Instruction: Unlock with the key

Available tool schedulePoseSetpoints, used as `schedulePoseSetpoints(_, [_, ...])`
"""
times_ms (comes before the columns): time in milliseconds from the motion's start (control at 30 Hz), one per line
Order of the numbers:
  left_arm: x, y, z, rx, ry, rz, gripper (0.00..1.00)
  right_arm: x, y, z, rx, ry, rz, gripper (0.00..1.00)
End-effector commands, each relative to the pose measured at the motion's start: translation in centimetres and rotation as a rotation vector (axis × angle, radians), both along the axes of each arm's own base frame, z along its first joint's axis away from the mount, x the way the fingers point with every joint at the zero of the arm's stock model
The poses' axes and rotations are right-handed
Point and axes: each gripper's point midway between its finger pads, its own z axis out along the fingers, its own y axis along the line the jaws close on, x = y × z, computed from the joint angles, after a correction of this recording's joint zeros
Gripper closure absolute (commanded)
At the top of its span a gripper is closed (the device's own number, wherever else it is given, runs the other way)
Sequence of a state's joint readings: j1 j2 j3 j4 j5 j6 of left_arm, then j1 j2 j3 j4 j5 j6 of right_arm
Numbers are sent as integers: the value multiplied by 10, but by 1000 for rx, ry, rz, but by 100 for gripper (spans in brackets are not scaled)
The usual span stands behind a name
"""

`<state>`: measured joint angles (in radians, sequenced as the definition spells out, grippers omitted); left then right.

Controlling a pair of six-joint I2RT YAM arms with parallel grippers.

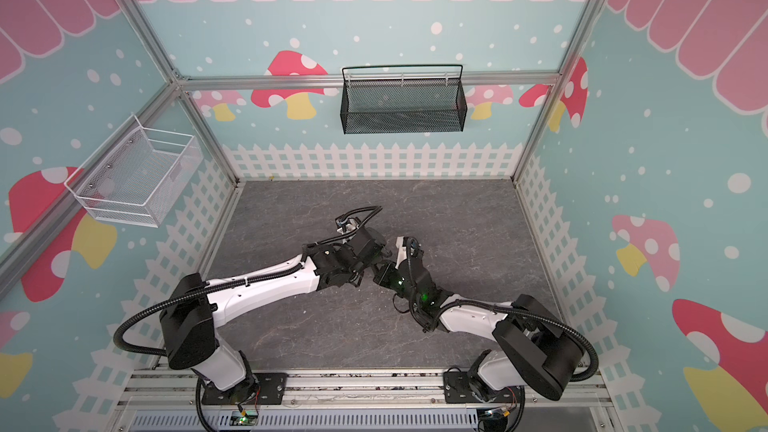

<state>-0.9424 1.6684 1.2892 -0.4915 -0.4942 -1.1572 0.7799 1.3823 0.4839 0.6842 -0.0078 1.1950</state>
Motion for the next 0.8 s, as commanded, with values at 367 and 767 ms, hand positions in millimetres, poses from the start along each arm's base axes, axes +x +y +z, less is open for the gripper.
schedulePoseSetpoints(367, [-29, 6, -21, 57, 69, -41, 100, 10, 1, 78, 167, -162, -44, 100])
schedulePoseSetpoints(767, [-40, -4, -24, 51, 95, -89, 100, 19, 0, 91, 130, -231, -73, 100])
